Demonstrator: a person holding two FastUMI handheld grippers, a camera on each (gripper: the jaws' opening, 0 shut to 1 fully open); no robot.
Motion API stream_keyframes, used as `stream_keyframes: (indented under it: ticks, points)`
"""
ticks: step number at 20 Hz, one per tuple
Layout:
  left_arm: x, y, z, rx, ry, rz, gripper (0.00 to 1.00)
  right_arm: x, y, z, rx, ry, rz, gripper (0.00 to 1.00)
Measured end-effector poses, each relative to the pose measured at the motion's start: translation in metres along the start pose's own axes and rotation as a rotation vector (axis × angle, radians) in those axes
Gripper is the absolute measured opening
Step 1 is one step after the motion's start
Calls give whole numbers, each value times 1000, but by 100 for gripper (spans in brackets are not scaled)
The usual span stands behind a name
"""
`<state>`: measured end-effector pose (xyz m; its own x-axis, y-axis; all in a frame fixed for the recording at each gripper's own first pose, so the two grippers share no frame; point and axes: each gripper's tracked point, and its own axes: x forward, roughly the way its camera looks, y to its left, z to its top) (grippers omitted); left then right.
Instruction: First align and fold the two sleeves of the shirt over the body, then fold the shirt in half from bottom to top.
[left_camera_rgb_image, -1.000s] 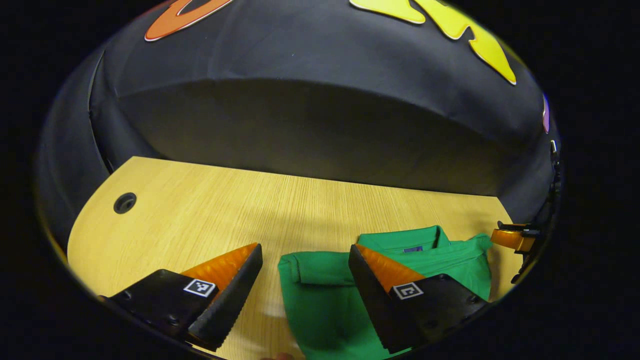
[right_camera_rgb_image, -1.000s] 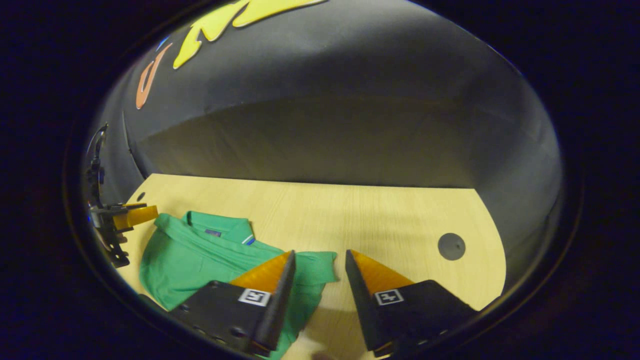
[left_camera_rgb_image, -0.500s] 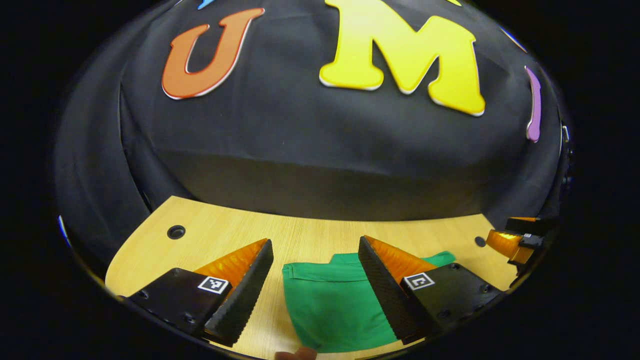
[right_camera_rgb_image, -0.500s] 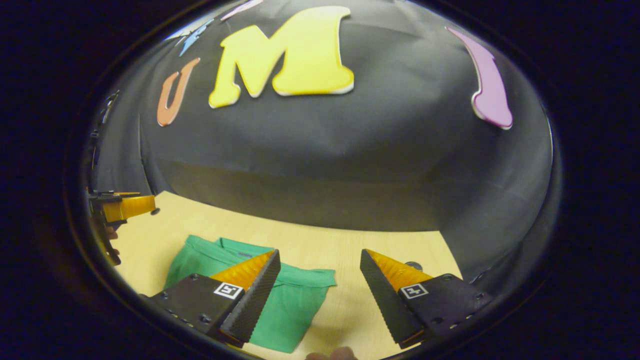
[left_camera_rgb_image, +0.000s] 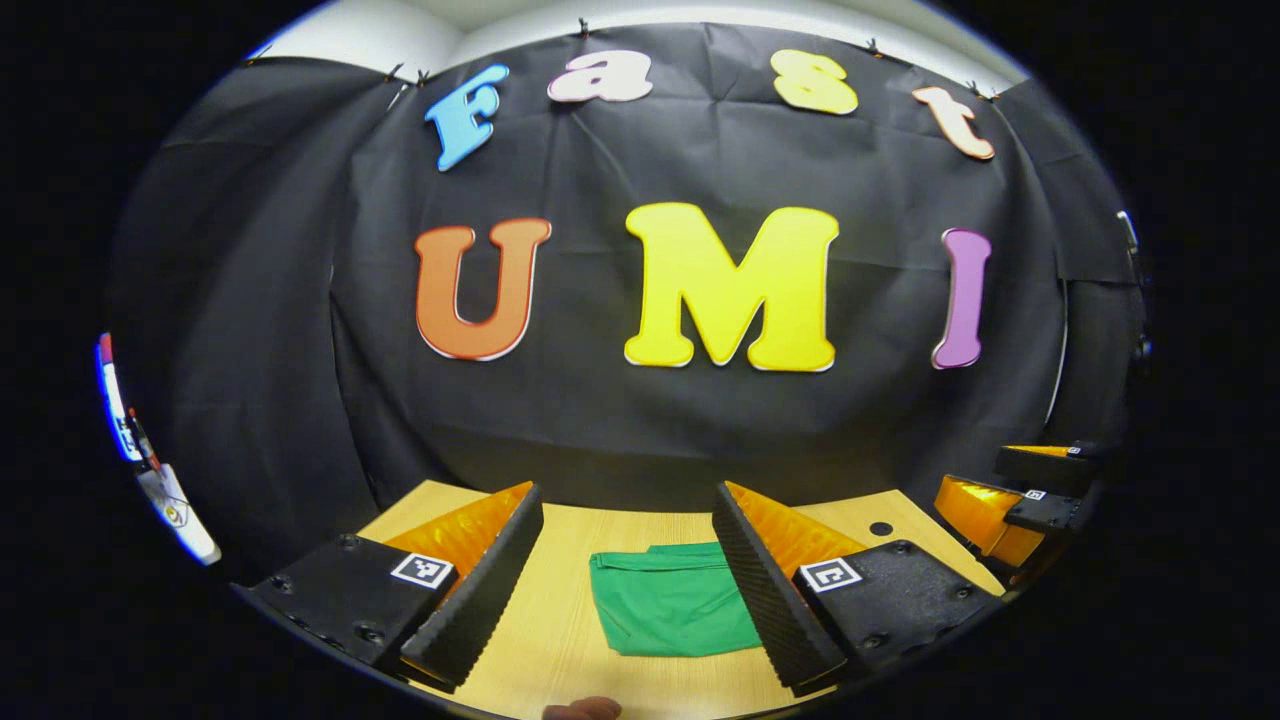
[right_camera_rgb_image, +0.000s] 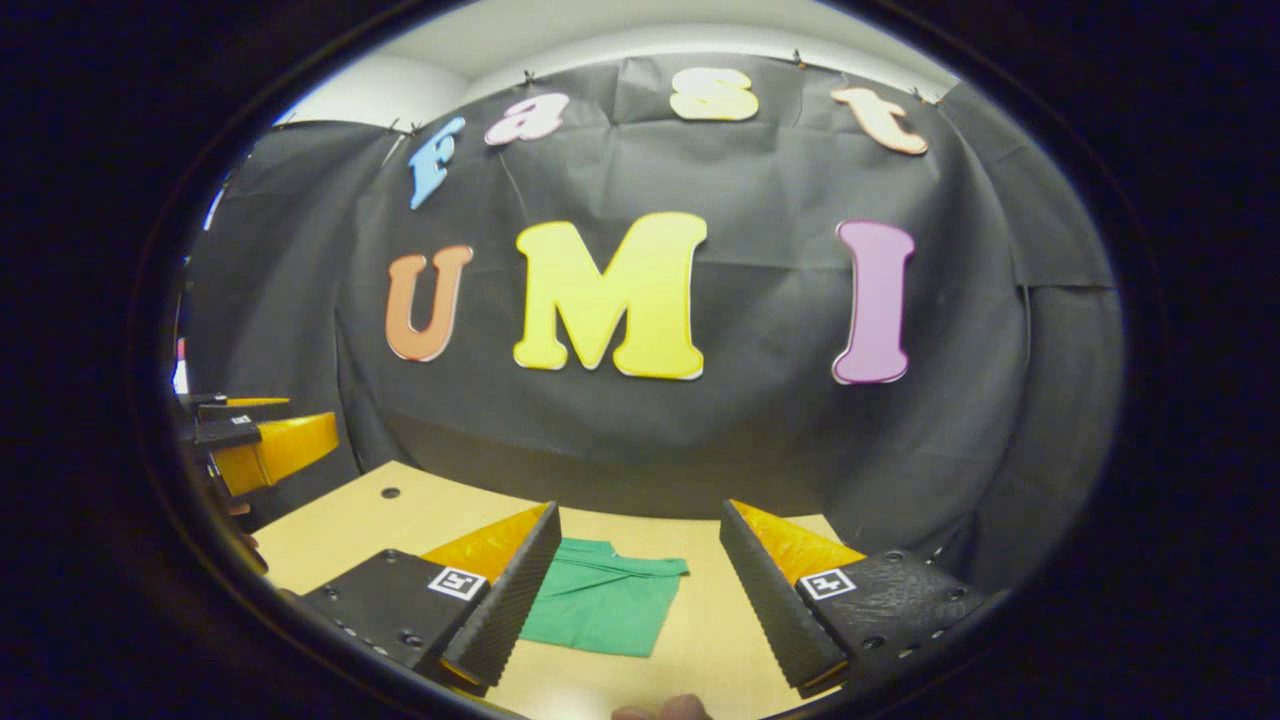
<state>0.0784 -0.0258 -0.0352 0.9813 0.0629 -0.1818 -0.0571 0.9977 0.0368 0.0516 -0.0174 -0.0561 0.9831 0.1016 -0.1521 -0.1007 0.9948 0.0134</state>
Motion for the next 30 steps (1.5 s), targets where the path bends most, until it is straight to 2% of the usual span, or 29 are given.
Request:
stream_keyframes:
  ticks: [2,5,10,13,17,30]
  points:
    - [-43,-7,8,-12,-28,-17,100,-47,9,5,-7,-28,-13,99]
    - [-89,-8,5,-50,-36,-33,100,-104,17,11,-6,-58,-39,96]
    - [-131,-10,8,-29,-53,-16,100,-156,32,17,-12,-102,-48,95]
    - [-141,-13,11,-30,-52,-11,100,-164,33,19,9,-93,-38,97]
    - [-142,-19,19,-36,-61,-15,100,-165,30,25,2,-95,-30,95]
    - [-136,-33,39,-40,-77,-15,100,-152,28,38,41,-91,-2,95]
